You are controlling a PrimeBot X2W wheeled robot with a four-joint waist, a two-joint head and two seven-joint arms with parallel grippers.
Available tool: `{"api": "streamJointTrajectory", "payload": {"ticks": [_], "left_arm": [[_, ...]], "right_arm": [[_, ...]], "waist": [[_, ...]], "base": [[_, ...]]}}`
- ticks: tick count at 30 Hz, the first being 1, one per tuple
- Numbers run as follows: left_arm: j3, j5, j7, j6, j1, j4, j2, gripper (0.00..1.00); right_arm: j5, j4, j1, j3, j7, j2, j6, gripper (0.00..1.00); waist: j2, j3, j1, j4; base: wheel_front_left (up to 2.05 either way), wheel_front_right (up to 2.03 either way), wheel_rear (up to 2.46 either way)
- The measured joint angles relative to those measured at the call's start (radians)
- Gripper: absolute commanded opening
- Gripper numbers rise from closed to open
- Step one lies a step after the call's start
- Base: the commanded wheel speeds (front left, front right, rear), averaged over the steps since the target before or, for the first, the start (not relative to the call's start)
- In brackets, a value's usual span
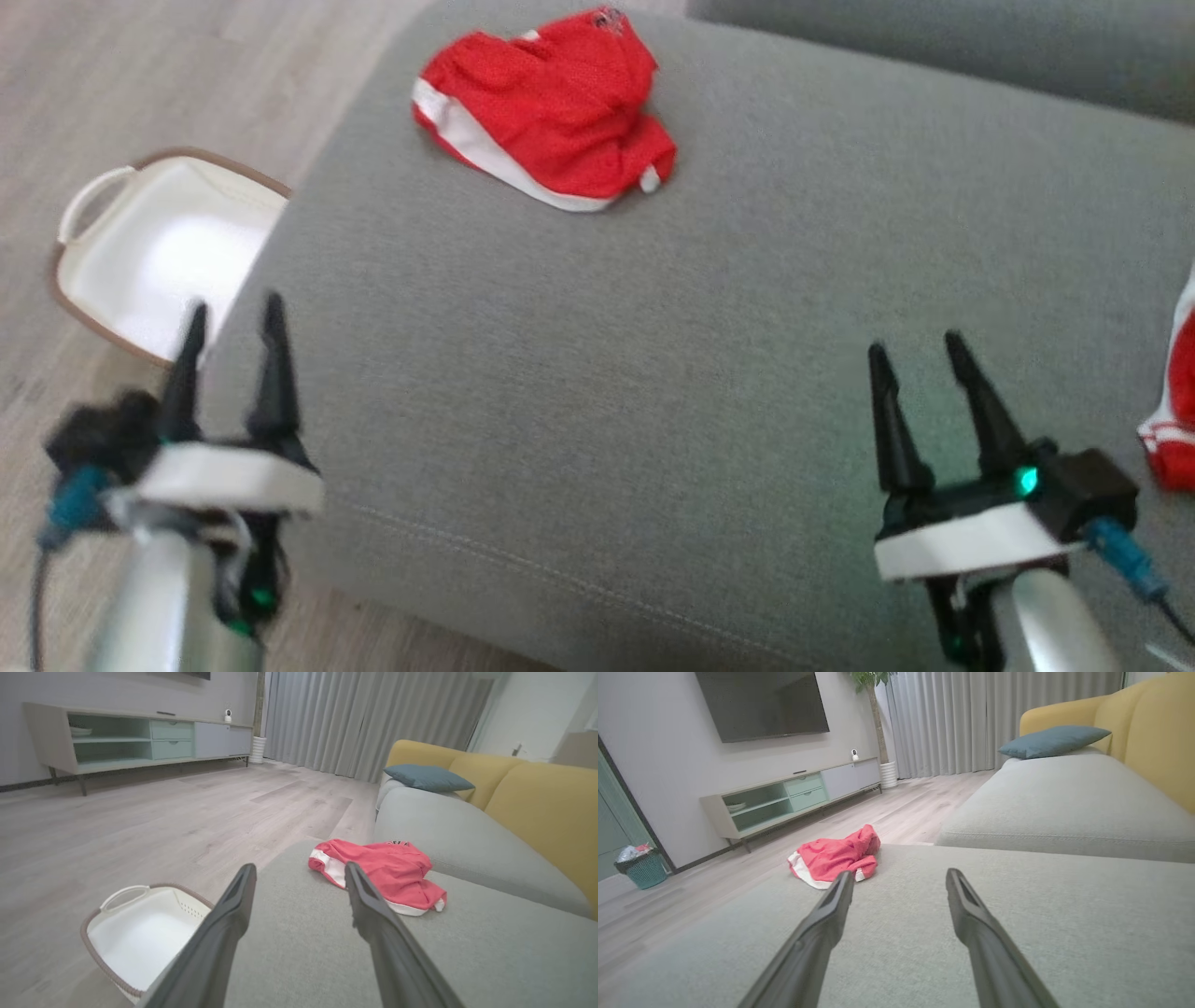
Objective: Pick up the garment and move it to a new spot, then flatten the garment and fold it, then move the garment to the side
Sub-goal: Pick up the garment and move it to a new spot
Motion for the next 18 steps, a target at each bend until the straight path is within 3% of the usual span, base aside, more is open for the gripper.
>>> {"api": "streamJointTrajectory", "payload": {"ticks": [4, 9, 18], "left_arm": [[-0.001, -0.021, 0.052, -0.041, -0.158, 0.086, 0.077, 1.00], [-0.051, -0.114, 0.211, -0.058, -0.411, 0.173, 0.185, 1.00], [-0.261, -0.353, 0.457, -0.058, -0.672, 0.315, 0.388, 1.00]], "right_arm": [[-0.035, -0.045, -0.055, -0.042, 0.002, 0.000, 0.000, 1.00], [-0.063, -0.122, -0.111, -0.081, 0.024, -0.001, 0.000, 1.00], [-0.082, -0.217, -0.191, -0.093, 0.050, -0.002, 0.000, 1.00]], "waist": [[0.0000, 0.060, 0.0000, -0.037], [0.0000, 0.141, 0.0000, -0.088], [0.0000, 0.259, 0.0000, -0.191]], "base": [[0.00, 0.00, 0.00], [0.00, 0.00, 0.00], [0.00, 0.00, 0.00]]}}
